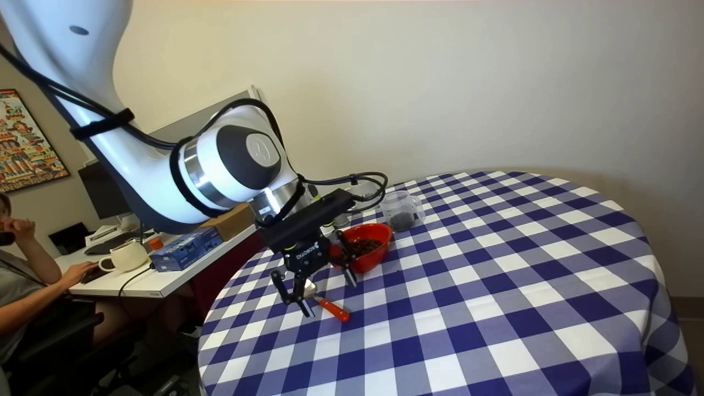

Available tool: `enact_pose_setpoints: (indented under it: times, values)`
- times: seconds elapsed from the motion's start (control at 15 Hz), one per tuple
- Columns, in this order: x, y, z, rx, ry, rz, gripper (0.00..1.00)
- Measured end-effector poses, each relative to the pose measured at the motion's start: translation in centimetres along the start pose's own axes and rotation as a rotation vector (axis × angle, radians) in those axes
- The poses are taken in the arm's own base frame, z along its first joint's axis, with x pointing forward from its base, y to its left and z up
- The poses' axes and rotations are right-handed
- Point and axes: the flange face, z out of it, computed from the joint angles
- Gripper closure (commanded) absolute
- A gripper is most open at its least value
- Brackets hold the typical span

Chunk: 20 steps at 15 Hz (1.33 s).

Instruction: Use the spoon to scoop up contents in the bowl and pour them in the jug

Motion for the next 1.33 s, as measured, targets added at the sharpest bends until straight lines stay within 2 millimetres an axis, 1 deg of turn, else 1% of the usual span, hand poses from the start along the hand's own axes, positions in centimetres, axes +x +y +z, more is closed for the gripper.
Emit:
enact_pose_setpoints:
  times: [0.07,0.13,0.27,0.33,0.47,0.53,0.67,0.87,0.93,1.0,1.07,1.33]
  values:
    - [0.0,-0.2,0.2,0.005,-0.002,-0.003,0.0]
    - [0.0,-0.4,0.5,0.012,-0.005,-0.007,0.07]
    - [0.0,-0.8,1.2,0.026,-0.012,-0.018,0.3]
    - [0.0,-1.0,1.5,0.031,-0.016,-0.026,0.31]
    - [-0.1,-1.2,2.2,0.038,-0.025,-0.042,0.44]
    - [-0.3,-1.0,2.5,0.037,-0.031,-0.052,0.53]
    - [-0.7,-0.5,2.9,0.027,-0.038,-0.065,0.68]
    - [-0.9,0.3,2.6,0.007,-0.035,-0.068,0.92]
    - [-0.8,0.5,2.5,0.002,-0.035,-0.069,0.98]
    - [-0.8,0.6,2.4,-0.001,-0.035,-0.071,1.0]
    - [-0.8,0.8,2.3,-0.006,-0.034,-0.072,0.95]
    - [-0.8,0.7,2.3,-0.01,-0.026,-0.074,0.95]
